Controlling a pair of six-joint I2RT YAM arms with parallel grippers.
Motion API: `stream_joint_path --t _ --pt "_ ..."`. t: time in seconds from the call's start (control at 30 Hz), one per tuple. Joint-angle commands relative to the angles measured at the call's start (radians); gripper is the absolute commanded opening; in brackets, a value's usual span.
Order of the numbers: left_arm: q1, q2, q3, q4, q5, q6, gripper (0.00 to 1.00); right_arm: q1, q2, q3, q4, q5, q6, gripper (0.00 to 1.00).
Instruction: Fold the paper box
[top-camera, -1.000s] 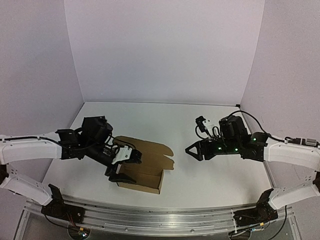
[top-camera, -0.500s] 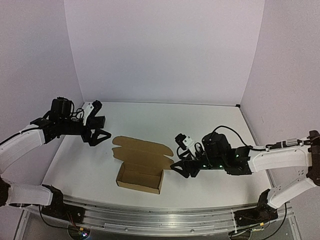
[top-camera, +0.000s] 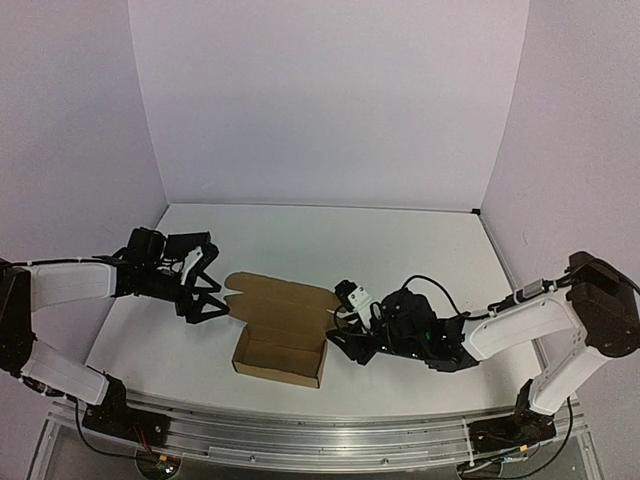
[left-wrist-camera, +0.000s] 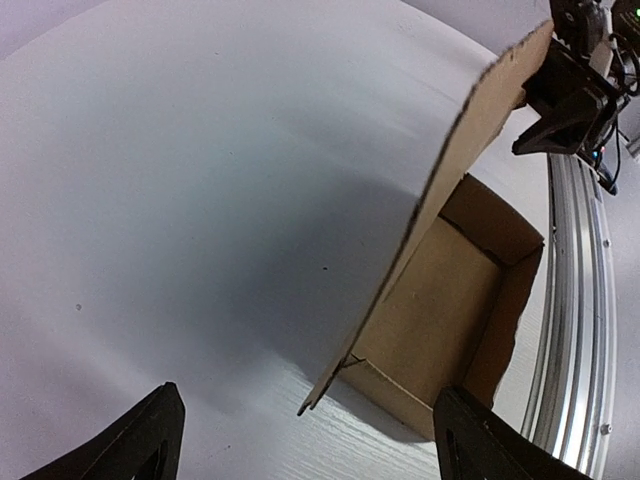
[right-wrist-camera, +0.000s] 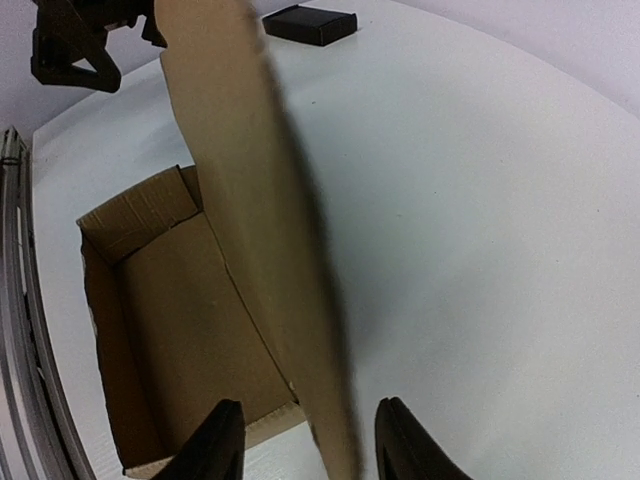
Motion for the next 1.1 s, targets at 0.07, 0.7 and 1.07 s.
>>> stream_joint_path --t 0.07,0.7,1.07 --pt "-0.030 0.011 -0.037 0.115 0.059 0.007 0.72 0.020 0.035 0.042 0.069 0.093 0.042 0.30" --pt "-0.117 -0.014 -0.081 0.273 -0.019 -0.192 0.11 0.045 0.053 0.085 0.018 0.165 0.071 0.15" --pt "-0.244 -0.024 -0.018 0.273 -0.489 -0.592 0.00 0.157 0.172 0.250 -0.024 0.492 0.209 0.04"
